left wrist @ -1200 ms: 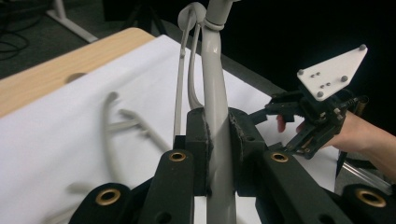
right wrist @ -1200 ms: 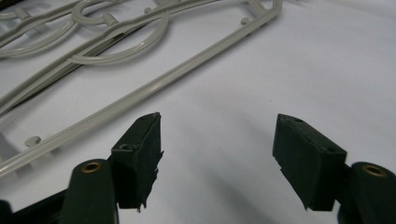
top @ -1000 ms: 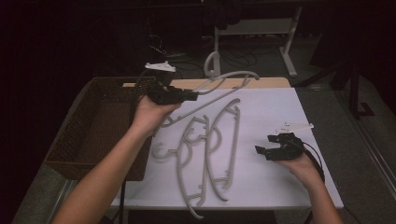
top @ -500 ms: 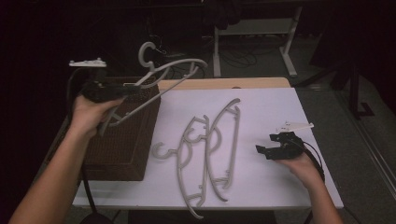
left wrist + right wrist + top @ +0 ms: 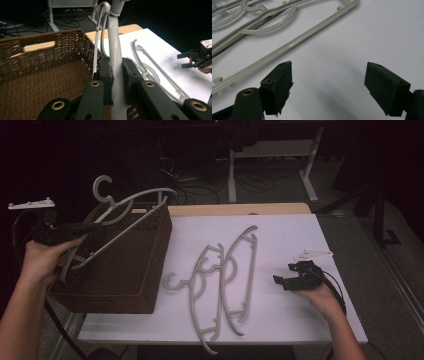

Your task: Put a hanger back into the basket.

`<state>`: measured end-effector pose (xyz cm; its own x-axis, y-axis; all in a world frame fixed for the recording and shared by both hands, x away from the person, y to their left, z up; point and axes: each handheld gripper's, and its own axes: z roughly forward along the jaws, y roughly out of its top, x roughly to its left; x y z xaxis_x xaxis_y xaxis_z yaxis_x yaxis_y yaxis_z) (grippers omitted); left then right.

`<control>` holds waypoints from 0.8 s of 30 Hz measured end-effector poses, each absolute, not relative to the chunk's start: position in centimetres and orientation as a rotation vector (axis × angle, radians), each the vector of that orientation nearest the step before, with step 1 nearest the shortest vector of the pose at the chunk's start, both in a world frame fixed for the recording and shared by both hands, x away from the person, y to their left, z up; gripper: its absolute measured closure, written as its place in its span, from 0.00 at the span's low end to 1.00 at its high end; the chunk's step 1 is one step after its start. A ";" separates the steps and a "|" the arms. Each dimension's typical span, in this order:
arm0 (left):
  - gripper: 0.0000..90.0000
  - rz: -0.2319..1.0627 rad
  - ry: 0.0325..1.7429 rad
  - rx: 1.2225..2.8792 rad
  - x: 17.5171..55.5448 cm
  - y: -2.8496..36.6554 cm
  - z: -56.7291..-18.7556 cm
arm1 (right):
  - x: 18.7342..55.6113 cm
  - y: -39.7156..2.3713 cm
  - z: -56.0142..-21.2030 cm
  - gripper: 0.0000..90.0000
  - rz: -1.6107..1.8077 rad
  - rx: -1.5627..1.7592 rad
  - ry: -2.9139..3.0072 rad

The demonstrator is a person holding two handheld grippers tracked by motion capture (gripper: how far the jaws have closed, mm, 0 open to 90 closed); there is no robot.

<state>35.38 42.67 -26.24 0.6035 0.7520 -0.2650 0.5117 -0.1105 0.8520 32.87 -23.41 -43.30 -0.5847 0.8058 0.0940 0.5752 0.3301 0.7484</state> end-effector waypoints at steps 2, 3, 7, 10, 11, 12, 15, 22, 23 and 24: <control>0.89 0.289 1.049 1.774 35.2 43.6 -26.8 | 32.9 -23.4 -43.3 0.24 1.108 1.236 2.308; 0.89 0.291 1.057 1.774 35.1 43.9 -27.0 | 32.9 -23.3 -43.3 0.24 1.108 1.235 2.310; 0.89 0.284 1.088 1.759 35.3 45.1 -28.1 | 33.0 -23.2 -43.4 0.24 1.100 1.238 2.314; 0.89 0.267 1.104 1.762 35.5 45.6 -28.8 | 33.0 -23.2 -43.5 0.24 1.094 1.238 2.317; 0.89 0.268 1.109 1.769 35.6 45.6 -29.0 | 33.0 -23.2 -43.5 0.24 1.094 1.237 2.316; 0.89 0.266 1.115 1.769 35.6 45.7 -29.2 | 33.0 -23.2 -43.5 0.24 1.093 1.238 2.316; 0.89 0.257 1.122 1.774 36.0 45.9 -29.8 | 33.0 -23.3 -43.5 0.24 1.089 1.245 2.312; 0.89 0.227 1.147 1.808 37.2 46.0 -31.4 | 33.0 -23.2 -43.5 0.24 1.079 1.241 2.318; 0.89 0.220 1.148 1.809 37.3 46.0 -31.7 | 33.0 -23.2 -43.5 0.24 1.080 1.240 2.318; 0.89 0.213 1.149 1.809 37.5 46.0 -32.0 | 33.0 -23.2 -43.5 0.24 1.081 1.243 2.317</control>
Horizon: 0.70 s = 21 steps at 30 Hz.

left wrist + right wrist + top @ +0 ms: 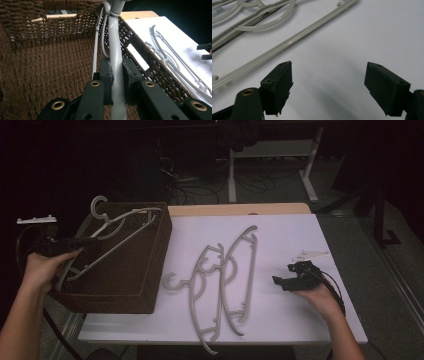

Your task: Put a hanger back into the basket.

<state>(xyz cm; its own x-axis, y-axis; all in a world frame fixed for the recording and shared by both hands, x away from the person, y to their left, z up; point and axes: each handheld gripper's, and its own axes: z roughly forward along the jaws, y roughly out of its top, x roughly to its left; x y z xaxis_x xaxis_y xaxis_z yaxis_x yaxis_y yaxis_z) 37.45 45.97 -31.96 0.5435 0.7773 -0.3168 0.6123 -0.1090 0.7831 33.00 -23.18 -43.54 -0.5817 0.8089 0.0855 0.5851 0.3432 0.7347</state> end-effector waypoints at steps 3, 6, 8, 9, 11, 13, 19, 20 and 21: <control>0.89 0.195 1.155 1.826 37.8 45.9 -32.8 | 33.0 -23.2 -43.5 0.24 1.079 1.242 2.319; 0.87 0.182 1.161 1.825 38.0 46.1 -33.6 | 33.0 -23.1 -43.5 0.24 1.080 1.242 2.318; 0.79 0.187 1.166 1.808 38.0 46.3 -33.8 | 33.0 -23.1 -43.5 0.24 1.082 1.245 2.318; 0.73 0.204 1.175 1.810 37.9 46.3 -33.8 | 33.0 -23.2 -43.5 0.24 1.084 1.245 2.316; 0.72 0.213 1.176 1.806 37.9 46.5 -33.7 | 33.1 -23.1 -43.5 0.24 1.088 1.249 2.315; 0.66 0.225 1.179 1.803 37.9 46.5 -33.6 | 33.1 -23.0 -43.5 0.24 1.084 1.251 2.318; 0.54 0.291 1.133 1.785 37.3 45.3 -31.8 | 32.9 -22.9 -43.3 0.24 1.091 1.243 2.312; 0.52 0.292 1.124 1.790 37.2 45.0 -31.6 | 32.9 -22.9 -43.2 0.24 1.093 1.240 2.312; 0.51 0.297 1.109 1.798 37.1 44.5 -31.4 | 32.9 -22.9 -43.2 0.24 1.095 1.239 2.312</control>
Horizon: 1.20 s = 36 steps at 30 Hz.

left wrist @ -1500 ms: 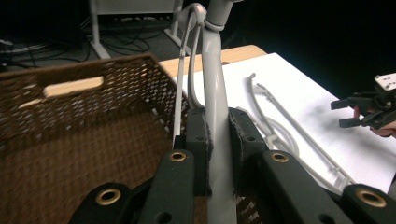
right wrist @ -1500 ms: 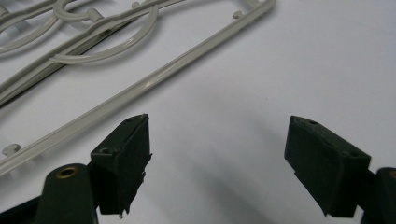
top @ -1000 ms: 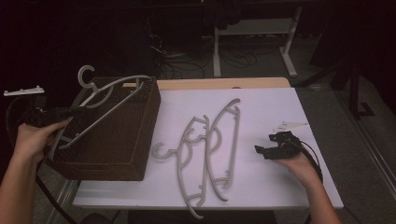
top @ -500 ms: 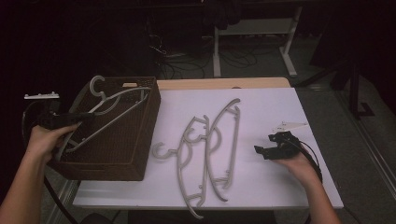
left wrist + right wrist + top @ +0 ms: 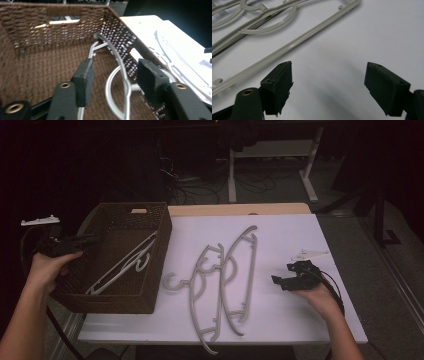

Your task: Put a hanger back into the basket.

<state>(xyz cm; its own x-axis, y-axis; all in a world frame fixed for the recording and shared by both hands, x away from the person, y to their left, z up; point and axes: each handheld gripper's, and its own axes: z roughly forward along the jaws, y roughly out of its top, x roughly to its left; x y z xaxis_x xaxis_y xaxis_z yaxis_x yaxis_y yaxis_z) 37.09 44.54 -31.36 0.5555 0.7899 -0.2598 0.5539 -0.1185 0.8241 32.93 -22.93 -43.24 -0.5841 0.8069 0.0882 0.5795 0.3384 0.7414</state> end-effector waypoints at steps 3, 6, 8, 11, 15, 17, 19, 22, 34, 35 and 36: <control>0.47 0.309 1.077 1.821 36.9 43.0 -30.9 | 33.0 -23.0 -43.3 0.24 1.097 1.240 2.313; 0.44 0.310 1.058 1.834 37.0 41.9 -30.7 | 32.9 -23.0 -43.3 0.24 1.097 1.238 2.316; 0.43 0.306 1.038 1.843 37.0 41.2 -30.6 | 32.9 -22.9 -43.3 0.24 1.095 1.232 2.318; 0.43 0.298 1.004 1.872 36.8 40.2 -30.5 | 32.9 -23.0 -43.2 0.24 1.097 1.235 2.315; 0.44 0.304 0.978 1.929 36.4 38.9 -31.0 | 32.9 -23.0 -43.3 0.24 1.097 1.236 2.316; 0.47 0.288 0.966 1.954 36.3 38.5 -31.6 | 32.9 -22.9 -43.3 0.24 1.094 1.233 2.320; 0.53 0.259 0.958 1.965 36.2 38.1 -32.3 | 32.9 -22.9 -43.3 0.24 1.092 1.232 2.321; 0.57 0.230 0.942 1.987 36.0 37.5 -33.1 | 32.9 -22.8 -43.3 0.24 1.090 1.232 2.323; 0.64 0.133 0.860 2.104 35.9 34.7 -34.8 | 33.0 -22.8 -43.4 0.24 1.087 1.239 2.323; 0.64 0.127 0.862 2.110 35.9 34.6 -35.0 | 33.0 -22.8 -43.4 0.24 1.086 1.239 2.323; 0.64 0.126 0.862 2.116 35.9 34.6 -35.1 | 33.0 -22.8 -43.4 0.24 1.086 1.240 2.323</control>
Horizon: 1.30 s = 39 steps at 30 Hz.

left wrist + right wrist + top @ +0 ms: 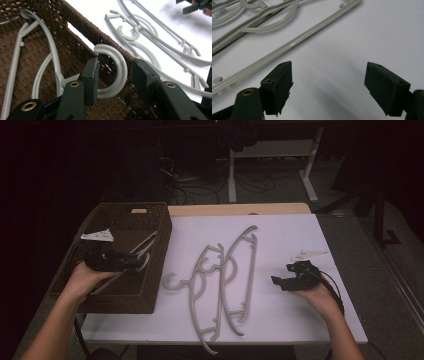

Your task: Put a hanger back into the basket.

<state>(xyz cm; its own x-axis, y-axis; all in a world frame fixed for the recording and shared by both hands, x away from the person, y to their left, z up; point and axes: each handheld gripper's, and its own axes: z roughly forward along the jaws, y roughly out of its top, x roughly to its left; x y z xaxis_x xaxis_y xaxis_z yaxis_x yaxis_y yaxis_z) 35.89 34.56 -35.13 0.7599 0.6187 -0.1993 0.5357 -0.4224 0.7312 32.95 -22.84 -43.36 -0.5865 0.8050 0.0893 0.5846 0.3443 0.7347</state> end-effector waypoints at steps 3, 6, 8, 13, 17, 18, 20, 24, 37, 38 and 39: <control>0.65 0.113 0.845 2.140 35.9 34.5 -35.4 | 33.0 -22.8 -43.4 0.24 1.086 1.241 2.323; 0.65 0.110 0.832 2.156 35.9 34.3 -35.5 | 33.0 -22.8 -43.4 0.24 1.084 1.241 2.323; 0.65 0.104 0.824 2.171 35.9 34.1 -35.7 | 33.0 -22.8 -43.4 0.24 1.085 1.241 2.323; 0.66 0.095 0.800 2.243 36.2 33.3 -36.3 | 33.0 -22.9 -43.4 0.24 1.084 1.243 2.325; 0.72 0.133 0.797 2.275 36.3 32.9 -36.5 | 33.0 -22.9 -43.4 0.24 1.089 1.244 2.322; 0.75 0.138 0.793 2.278 36.3 32.9 -36.5 | 33.0 -23.0 -43.4 0.24 1.089 1.245 2.321; 0.78 0.144 0.778 2.278 36.3 32.8 -36.5 | 33.0 -23.0 -43.4 0.25 1.089 1.246 2.320; 0.83 0.190 0.761 2.287 36.0 32.6 -35.9 | 33.0 -23.0 -43.4 0.25 1.090 1.247 2.320; 0.89 0.271 0.896 2.089 37.4 37.8 -31.6 | 33.1 -23.0 -43.4 0.25 1.092 1.249 2.319; 0.90 0.277 0.915 2.064 37.7 38.5 -31.3 | 33.1 -23.0 -43.4 0.25 1.092 1.248 2.318; 0.90 0.295 0.934 2.047 38.0 39.2 -31.0 | 33.1 -23.0 -43.4 0.25 1.091 1.249 2.319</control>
